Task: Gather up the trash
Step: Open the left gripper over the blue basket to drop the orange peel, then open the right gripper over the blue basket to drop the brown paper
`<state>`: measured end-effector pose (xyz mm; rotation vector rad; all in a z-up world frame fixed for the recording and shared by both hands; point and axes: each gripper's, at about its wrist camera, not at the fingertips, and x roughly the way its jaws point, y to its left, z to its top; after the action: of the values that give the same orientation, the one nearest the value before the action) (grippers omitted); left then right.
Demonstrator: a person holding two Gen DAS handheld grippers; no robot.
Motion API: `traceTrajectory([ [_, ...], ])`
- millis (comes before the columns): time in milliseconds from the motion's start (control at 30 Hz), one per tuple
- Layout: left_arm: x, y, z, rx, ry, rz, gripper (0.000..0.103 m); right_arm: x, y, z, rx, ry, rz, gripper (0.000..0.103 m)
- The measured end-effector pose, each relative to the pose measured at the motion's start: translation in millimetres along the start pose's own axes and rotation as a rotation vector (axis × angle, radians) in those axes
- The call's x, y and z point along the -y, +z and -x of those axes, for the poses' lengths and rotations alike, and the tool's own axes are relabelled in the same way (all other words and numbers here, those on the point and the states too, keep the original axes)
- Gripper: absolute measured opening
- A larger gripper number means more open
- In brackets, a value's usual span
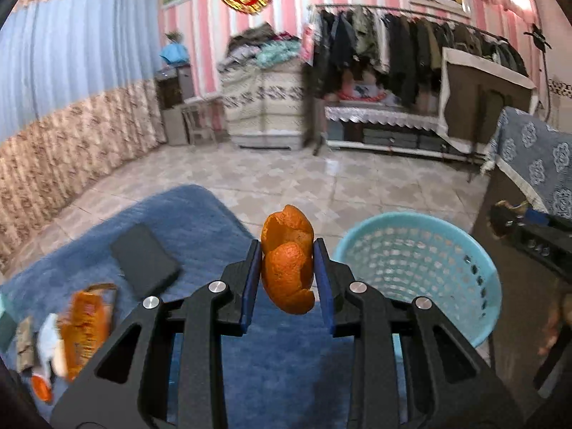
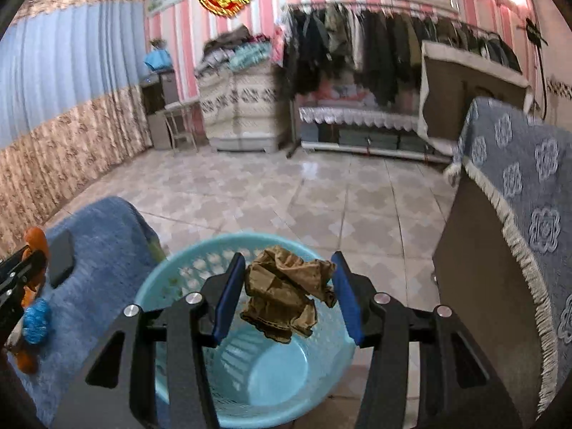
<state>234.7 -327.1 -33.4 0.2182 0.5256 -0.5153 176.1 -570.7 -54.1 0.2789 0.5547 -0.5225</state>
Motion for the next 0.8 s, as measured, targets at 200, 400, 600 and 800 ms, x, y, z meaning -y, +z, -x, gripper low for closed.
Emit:
traceTrajectory([
  [200,32,-3,-36,-0.044,-0.073,-0.033,0.029,9,-13,-15,-0.041,-0.02,-0.038,0.05],
  [400,63,-6,-70,-0.078,-0.112,-0.092,0.03,21,-15,-17,-0.05,-0.037,-0.054,0.05],
  [600,74,-1,-95,-0.098,-0.123,-0.101,0.04,30,-17,-17,-0.057,-0.042,-0.077,0.05],
  [800,68,9,-86,-0.04,-0.074,-0.097,0.078,16,-14,-23,-0.07,-0.028,-0.039,0.05],
])
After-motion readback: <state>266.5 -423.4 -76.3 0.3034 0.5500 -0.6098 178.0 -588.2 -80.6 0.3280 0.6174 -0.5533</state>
